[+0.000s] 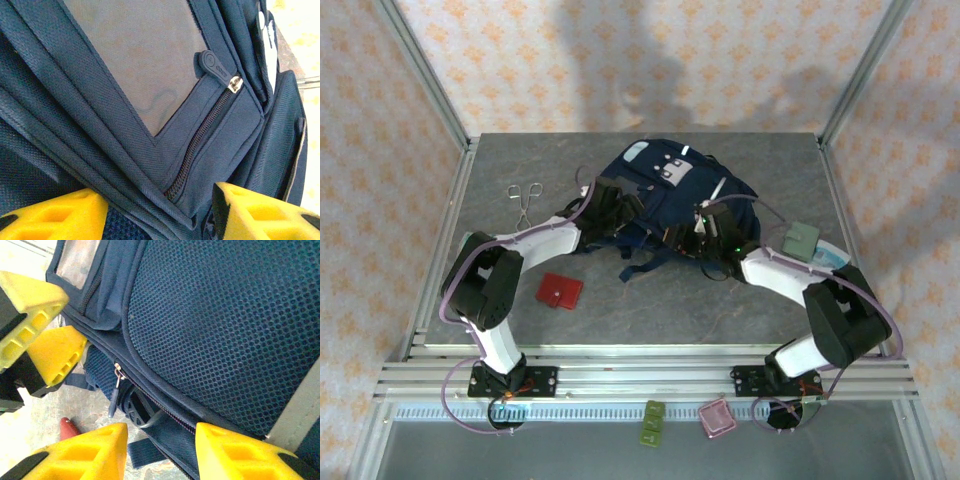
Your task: Pack books, pencil case, and school supplies into a backpack
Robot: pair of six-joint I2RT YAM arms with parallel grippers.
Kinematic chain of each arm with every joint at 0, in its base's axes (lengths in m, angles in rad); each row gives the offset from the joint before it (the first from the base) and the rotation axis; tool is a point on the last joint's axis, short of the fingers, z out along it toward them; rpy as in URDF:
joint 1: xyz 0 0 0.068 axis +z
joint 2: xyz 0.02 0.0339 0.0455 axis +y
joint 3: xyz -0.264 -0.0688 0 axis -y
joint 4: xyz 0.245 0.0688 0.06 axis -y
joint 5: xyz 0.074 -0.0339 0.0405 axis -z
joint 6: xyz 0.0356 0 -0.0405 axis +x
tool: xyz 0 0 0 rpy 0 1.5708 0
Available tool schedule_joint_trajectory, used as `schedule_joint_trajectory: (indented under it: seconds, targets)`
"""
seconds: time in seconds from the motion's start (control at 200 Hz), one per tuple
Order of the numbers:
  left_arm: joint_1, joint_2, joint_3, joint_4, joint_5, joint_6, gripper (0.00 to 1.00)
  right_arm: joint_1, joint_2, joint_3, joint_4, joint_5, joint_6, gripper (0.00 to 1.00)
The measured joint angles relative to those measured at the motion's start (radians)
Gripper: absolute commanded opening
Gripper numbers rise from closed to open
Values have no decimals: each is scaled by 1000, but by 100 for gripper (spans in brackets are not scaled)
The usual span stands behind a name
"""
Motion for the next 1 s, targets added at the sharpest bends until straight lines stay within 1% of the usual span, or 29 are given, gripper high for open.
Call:
schedule_joint_trajectory:
  seconds: [0.09, 0.23, 0.285, 0.455, 0.541, 0.566, 0.611, 0.721, 0.756, 0.841, 1.001]
  targets:
    - [0, 4, 23, -21, -5, 15, 56, 0, 7, -3, 6, 15, 7, 38]
    - [0, 29, 43, -29, -11, 27, 50, -10, 25, -3, 13, 45, 27, 37]
    - [1, 46, 48, -31, -17, 34, 49, -16, 27, -3, 14, 55, 35, 37]
    - [7, 113, 97, -55, -29, 51, 58, -24, 29, -3, 21, 70, 48, 37]
    - [7, 123, 109, -58, -34, 56, 58, -24, 29, -10, 29, 72, 49, 37]
    - [7, 126, 109, -58, -34, 57, 54, -24, 29, -14, 32, 72, 49, 37]
    - [7, 131, 115, -60, -37, 61, 45, -24, 29, -21, 39, 73, 49, 37]
    - [12, 152, 124, -59, -40, 66, 14, -24, 29, -35, 43, 81, 48, 37]
    - [15, 159, 129, -60, -37, 63, 7, -24, 29, -38, 42, 83, 48, 37]
    - [19, 167, 150, -62, -31, 50, 0, -22, 27, -38, 40, 90, 43, 37]
    - [26, 167, 164, -62, -6, 43, 0, 5, 15, -27, 4, 108, 18, 38]
